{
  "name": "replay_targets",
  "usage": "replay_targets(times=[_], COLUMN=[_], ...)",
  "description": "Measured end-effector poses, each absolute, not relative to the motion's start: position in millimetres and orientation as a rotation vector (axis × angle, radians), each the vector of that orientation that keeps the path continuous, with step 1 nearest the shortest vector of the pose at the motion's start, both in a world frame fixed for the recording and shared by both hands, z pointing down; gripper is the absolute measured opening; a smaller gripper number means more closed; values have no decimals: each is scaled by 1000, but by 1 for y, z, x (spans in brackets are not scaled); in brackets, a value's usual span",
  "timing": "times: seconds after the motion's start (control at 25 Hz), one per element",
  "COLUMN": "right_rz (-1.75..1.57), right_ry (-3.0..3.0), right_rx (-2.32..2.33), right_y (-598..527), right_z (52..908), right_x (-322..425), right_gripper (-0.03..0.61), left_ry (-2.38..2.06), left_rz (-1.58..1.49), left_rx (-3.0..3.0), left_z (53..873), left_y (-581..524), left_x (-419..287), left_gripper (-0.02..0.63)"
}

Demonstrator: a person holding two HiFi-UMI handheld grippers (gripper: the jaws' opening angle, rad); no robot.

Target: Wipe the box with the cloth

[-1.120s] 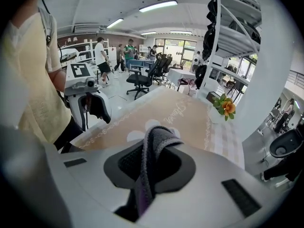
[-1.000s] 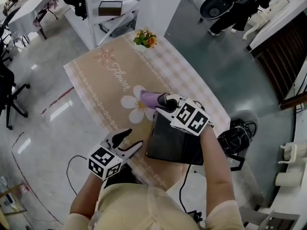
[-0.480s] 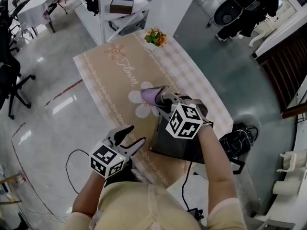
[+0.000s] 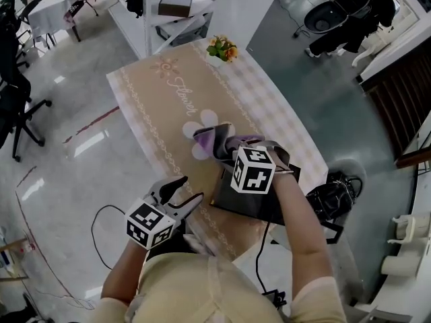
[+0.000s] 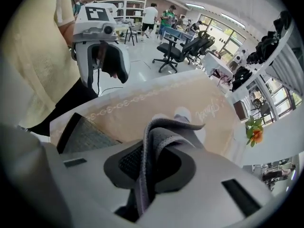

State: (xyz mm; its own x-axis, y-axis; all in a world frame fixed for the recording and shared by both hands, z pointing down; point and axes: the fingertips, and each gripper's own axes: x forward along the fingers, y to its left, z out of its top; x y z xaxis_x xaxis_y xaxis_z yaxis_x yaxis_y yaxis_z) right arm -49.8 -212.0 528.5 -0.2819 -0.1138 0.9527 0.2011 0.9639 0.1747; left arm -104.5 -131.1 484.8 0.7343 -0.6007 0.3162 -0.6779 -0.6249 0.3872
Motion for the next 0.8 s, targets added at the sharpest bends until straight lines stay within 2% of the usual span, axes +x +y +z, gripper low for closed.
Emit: replay_targets(times=[0.8], right_rz=[-50], right_ry=[-1917], right_rx=[-129], right_y=[-144], right_z=[527], right_x=[-65], right_gripper=[55], left_ry=[-1012], left_rz=[206], left_rx=[2442], left_z=[479], left_y=[-102], left_x=[-107], left_gripper=[242])
